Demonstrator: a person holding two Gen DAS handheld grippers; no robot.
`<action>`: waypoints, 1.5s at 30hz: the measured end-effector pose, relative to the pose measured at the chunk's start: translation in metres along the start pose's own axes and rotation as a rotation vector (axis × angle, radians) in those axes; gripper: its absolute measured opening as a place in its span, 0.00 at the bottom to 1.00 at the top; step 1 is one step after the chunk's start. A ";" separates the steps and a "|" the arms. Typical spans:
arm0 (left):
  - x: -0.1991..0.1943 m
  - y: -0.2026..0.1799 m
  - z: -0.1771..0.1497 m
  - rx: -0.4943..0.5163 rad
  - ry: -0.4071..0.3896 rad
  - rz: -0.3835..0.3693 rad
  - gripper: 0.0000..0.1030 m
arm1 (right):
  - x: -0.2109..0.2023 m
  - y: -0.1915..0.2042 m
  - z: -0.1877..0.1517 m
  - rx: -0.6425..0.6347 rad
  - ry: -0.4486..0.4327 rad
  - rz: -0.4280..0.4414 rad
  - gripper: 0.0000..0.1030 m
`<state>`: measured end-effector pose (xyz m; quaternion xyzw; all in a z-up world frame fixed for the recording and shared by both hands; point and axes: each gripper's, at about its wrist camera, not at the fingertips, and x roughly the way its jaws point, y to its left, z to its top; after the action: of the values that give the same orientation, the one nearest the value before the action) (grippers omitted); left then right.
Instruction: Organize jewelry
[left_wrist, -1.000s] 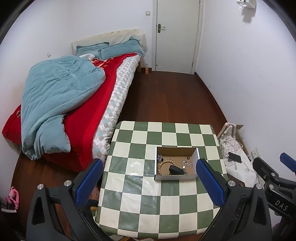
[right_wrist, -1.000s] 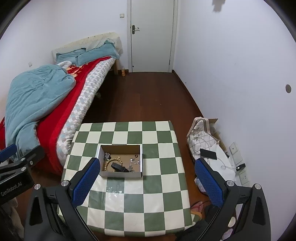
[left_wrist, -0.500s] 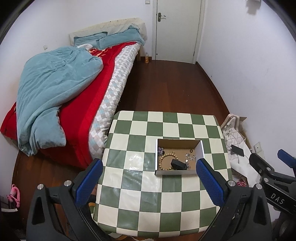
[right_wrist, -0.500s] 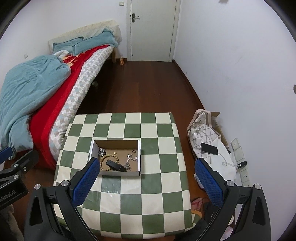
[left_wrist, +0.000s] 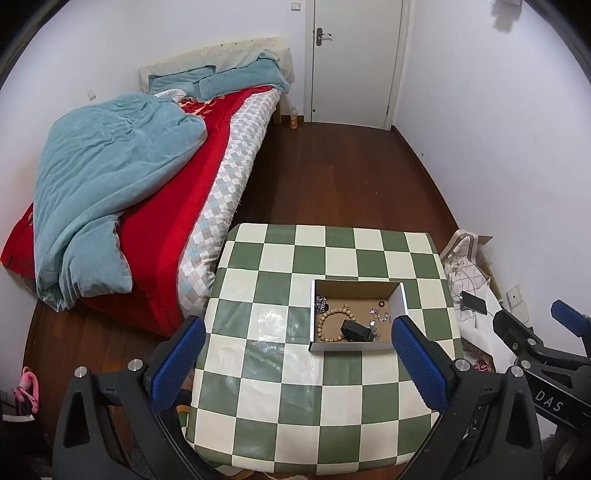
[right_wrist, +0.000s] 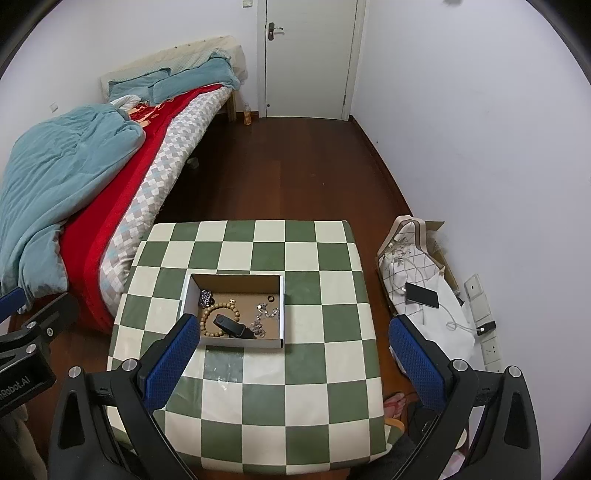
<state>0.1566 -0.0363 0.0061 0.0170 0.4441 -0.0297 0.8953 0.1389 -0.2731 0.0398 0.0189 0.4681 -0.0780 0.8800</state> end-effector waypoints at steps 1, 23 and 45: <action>0.000 0.000 0.000 0.002 -0.001 0.000 1.00 | 0.000 0.000 0.000 0.001 0.001 0.001 1.00; -0.009 -0.001 -0.001 0.016 -0.014 0.005 1.00 | -0.011 -0.007 0.000 0.004 -0.014 0.014 1.00; -0.013 0.000 -0.001 0.015 -0.024 0.003 1.00 | -0.019 -0.008 0.002 0.006 -0.026 0.019 1.00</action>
<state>0.1480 -0.0356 0.0165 0.0240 0.4331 -0.0319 0.9005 0.1292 -0.2787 0.0574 0.0251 0.4562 -0.0712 0.8867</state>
